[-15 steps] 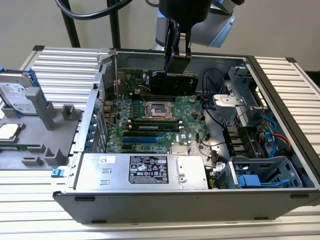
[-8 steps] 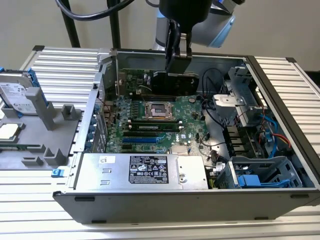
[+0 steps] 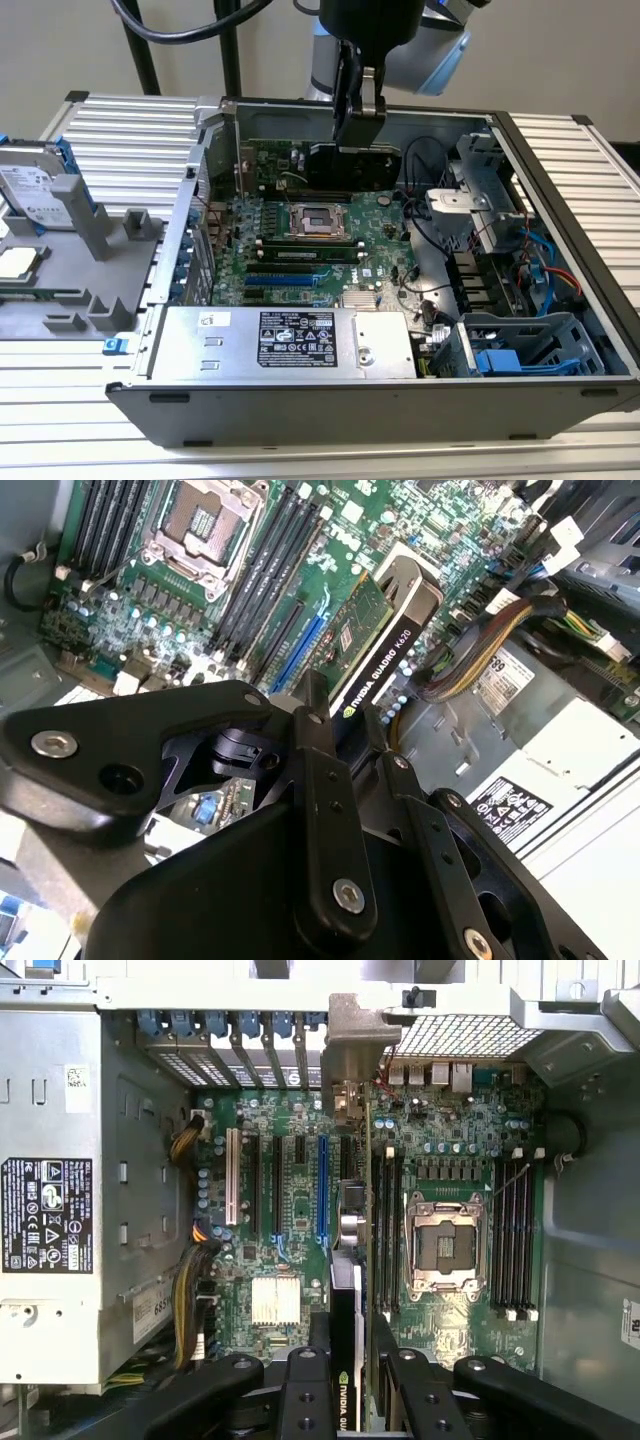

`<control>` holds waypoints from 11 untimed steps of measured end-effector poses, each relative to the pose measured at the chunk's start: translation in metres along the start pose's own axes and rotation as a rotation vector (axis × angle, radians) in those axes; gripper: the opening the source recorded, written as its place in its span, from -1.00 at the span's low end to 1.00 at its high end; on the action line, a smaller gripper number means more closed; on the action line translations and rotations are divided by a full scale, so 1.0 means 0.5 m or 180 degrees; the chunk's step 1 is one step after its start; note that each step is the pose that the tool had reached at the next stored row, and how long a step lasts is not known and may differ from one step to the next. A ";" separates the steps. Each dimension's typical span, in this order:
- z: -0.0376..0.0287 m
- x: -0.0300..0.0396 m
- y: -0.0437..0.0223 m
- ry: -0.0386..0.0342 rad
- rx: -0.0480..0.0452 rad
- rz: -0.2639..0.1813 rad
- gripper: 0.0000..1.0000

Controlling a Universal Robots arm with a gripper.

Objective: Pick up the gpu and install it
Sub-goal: 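Insert the gpu into the slot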

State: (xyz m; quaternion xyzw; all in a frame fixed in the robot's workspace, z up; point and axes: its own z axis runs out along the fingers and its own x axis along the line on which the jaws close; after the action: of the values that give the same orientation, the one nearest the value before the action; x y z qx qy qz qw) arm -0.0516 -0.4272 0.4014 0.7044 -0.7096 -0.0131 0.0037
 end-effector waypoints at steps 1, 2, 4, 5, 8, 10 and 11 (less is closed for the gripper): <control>0.000 0.000 0.000 0.0000 0.0000 0.0000 -1.00; 0.001 0.000 0.000 0.0000 0.0000 0.0000 -1.00; 0.003 0.000 0.000 0.0000 0.0001 0.0000 -1.00; 0.004 0.000 0.000 0.0000 0.0002 0.0000 -1.00; 0.008 0.000 0.000 0.0000 0.0006 0.0000 -1.00; 0.010 0.000 0.000 0.0000 0.0008 0.0000 -1.00; 0.010 0.000 0.000 0.0000 0.0008 0.0000 -1.00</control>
State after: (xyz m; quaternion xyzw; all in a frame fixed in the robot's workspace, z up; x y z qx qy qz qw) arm -0.0516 -0.4272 0.3963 0.7044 -0.7097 -0.0121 0.0028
